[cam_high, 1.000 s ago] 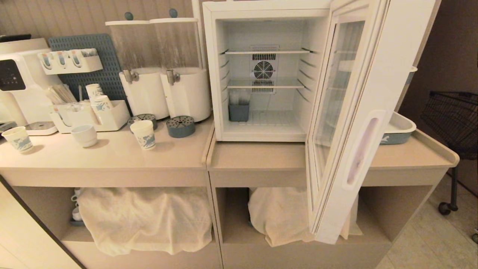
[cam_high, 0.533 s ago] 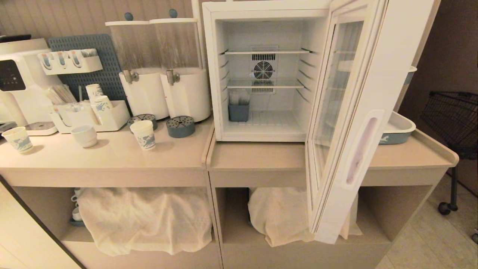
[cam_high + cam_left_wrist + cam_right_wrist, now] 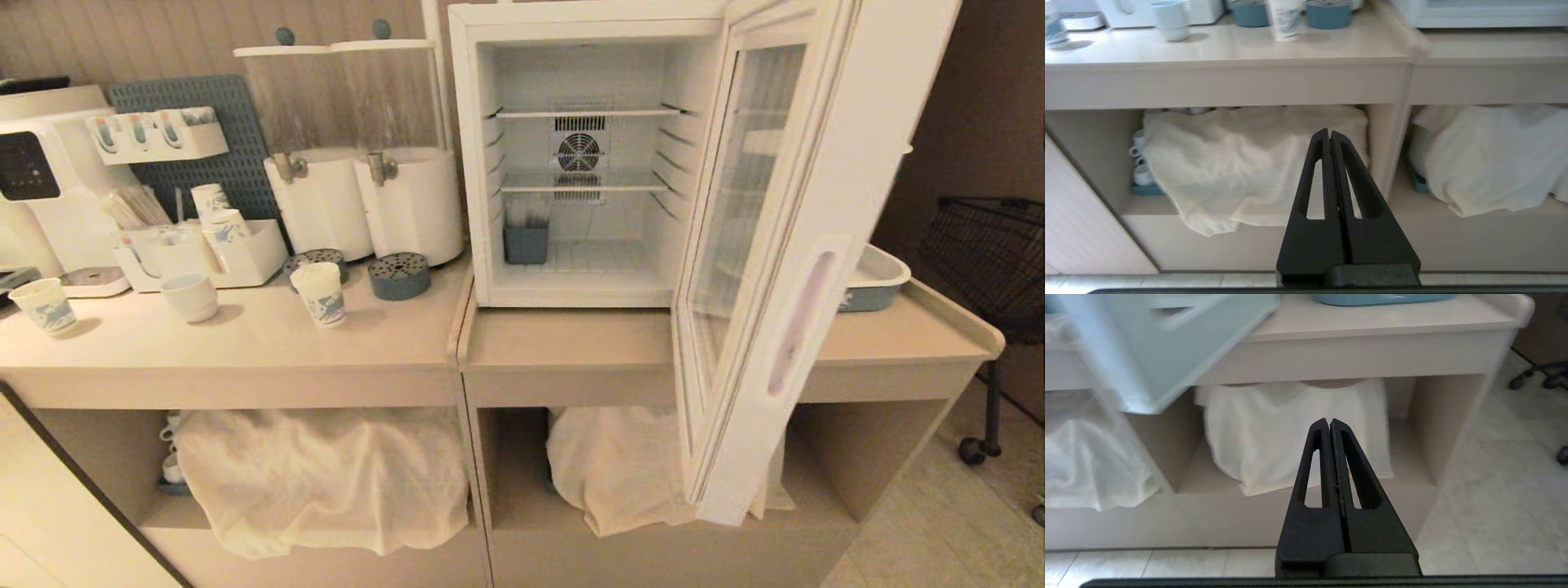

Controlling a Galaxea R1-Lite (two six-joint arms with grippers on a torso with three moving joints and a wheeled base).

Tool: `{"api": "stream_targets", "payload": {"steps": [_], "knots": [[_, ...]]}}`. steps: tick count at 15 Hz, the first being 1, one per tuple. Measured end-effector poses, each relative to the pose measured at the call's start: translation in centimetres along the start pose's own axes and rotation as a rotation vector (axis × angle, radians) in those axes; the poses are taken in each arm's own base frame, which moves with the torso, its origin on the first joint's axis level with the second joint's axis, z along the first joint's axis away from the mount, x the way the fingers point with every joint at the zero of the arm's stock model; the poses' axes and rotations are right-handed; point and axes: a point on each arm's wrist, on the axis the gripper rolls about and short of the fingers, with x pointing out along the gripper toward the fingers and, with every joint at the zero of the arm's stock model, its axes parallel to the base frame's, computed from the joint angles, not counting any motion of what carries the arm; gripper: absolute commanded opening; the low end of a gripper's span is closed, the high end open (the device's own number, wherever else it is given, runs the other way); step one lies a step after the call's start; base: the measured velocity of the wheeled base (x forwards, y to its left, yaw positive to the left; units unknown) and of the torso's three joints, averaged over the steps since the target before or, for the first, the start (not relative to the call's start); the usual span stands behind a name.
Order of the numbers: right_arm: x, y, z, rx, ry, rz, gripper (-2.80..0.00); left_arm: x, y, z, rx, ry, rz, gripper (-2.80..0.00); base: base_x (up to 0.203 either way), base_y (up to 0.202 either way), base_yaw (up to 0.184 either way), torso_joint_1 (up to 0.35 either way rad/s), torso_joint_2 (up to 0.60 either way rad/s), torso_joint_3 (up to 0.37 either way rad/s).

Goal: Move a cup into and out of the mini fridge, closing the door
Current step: Put the paper cup in the freezer

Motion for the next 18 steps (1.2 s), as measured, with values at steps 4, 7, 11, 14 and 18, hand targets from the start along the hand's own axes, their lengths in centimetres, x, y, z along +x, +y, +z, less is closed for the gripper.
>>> {"api": "stream_targets", "payload": {"steps": [4, 7, 11, 14, 18], "knots": [[-0.01, 0.00, 0.02, 0.000, 0.000, 0.000, -2.80, 0.00, 0.00, 0.02, 0.000, -0.001, 0.000, -2.80, 0.000, 0.194, -0.002, 0.001, 0.00, 0.002], [-0.01, 0.00, 0.03, 0.000, -0.001, 0.000, -2.80, 0.00, 0.00, 0.01, -0.002, -0.001, 0.001, -2.80, 0.000, 0.194, 0.000, 0.004, 0.00, 0.002], [0.00, 0.00, 0.02, 0.000, -0.001, 0.000, -2.80, 0.00, 0.00, 0.02, 0.000, -0.001, -0.001, -2.80, 0.000, 0.191, 0.000, 0.000, 0.00, 0.003], [0.00, 0.00, 0.01, 0.000, -0.001, 0.000, -2.80, 0.00, 0.00, 0.02, 0.000, -0.002, -0.001, -2.80, 0.000, 0.189, -0.001, 0.003, 0.00, 0.001], [0.00, 0.00, 0.01, 0.000, 0.000, 0.000, -2.80, 0.00, 0.00, 0.02, 0.000, -0.002, -0.001, -2.80, 0.000, 0.194, -0.002, 0.003, 0.00, 0.002]]}}
